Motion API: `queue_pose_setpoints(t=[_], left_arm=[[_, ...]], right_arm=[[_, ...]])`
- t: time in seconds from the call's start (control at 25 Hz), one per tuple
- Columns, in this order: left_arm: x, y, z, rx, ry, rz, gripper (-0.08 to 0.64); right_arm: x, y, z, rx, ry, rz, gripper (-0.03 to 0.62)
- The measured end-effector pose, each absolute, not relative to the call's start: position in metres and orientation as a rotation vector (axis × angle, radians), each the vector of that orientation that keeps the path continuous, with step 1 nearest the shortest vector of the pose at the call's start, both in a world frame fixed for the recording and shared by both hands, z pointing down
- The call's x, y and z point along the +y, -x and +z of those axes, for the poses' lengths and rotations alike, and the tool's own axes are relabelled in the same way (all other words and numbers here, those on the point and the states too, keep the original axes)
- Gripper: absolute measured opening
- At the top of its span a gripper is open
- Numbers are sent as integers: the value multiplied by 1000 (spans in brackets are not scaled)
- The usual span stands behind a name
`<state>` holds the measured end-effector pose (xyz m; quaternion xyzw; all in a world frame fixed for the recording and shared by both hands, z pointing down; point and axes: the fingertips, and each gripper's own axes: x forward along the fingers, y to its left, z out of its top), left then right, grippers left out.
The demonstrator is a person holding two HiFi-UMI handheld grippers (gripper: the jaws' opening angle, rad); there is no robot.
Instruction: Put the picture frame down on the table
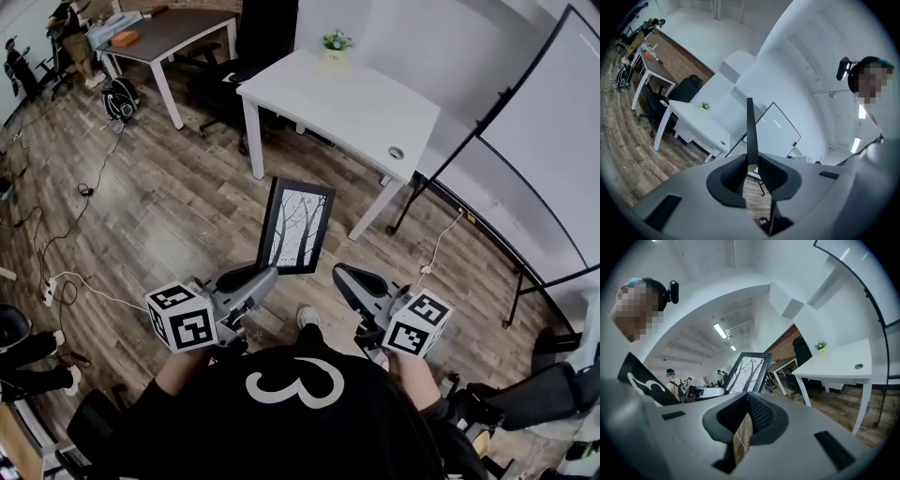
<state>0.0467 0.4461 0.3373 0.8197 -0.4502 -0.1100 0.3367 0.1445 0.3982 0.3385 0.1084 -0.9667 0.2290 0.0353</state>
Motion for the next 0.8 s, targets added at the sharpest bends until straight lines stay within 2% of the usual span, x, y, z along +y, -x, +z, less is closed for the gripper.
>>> queue_pose_setpoints(t=[0.8], left_arm=[[295,-54,347,-1258,-2064,-297,80]], right_arm=[[237,-146,346,-2962,-216,749,23]])
